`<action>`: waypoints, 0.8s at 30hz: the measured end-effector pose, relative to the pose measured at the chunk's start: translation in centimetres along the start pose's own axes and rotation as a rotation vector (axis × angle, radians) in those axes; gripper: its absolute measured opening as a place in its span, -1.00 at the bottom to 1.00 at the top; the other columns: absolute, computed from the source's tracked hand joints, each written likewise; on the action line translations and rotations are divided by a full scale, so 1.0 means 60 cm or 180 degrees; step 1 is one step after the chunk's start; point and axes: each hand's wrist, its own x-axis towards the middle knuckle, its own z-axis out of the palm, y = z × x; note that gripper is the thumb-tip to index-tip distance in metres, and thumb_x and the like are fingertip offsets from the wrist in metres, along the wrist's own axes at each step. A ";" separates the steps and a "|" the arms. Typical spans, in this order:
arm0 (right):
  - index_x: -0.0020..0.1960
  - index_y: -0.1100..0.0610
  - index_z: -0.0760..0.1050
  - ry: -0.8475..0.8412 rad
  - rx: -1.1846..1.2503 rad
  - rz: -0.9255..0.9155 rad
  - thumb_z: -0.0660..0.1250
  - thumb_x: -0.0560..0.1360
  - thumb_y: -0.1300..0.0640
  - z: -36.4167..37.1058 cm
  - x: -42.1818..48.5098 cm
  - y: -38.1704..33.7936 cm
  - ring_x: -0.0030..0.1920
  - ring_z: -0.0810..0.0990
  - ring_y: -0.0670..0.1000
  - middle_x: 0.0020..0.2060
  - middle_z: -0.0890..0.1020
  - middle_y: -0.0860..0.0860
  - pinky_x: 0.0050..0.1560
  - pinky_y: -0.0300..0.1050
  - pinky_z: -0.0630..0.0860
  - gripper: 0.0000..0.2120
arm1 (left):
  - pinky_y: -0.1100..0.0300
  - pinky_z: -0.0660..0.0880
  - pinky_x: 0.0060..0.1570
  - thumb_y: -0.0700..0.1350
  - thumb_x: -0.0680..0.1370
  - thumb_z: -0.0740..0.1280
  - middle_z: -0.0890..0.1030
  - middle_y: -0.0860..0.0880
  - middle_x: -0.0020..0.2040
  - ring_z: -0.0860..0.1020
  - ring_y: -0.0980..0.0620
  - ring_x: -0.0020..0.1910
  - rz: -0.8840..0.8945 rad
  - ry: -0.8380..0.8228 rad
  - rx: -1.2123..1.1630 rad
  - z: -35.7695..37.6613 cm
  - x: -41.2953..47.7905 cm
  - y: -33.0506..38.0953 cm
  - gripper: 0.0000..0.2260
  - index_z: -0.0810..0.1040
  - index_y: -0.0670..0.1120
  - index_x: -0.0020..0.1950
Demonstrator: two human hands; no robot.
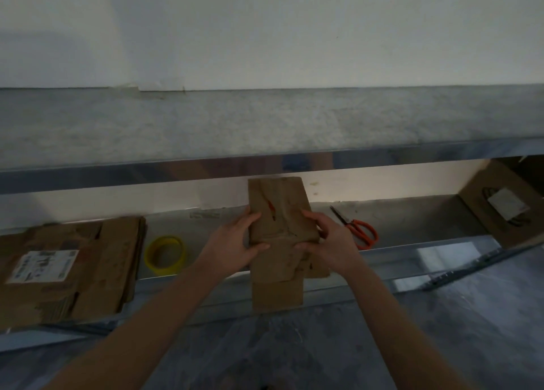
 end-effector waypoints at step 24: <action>0.55 -0.16 0.09 -0.0300 -0.0534 -0.0382 0.49 0.39 -0.16 0.006 -0.047 0.032 0.37 0.43 0.02 0.45 0.31 0.01 0.31 0.06 0.50 -0.13 | -0.05 0.10 0.50 0.37 0.42 0.29 -0.01 0.11 0.57 0.05 0.00 0.53 0.0296 -0.0222 0.0576 0.039 -0.026 -0.003 -0.13 -0.06 0.10 0.57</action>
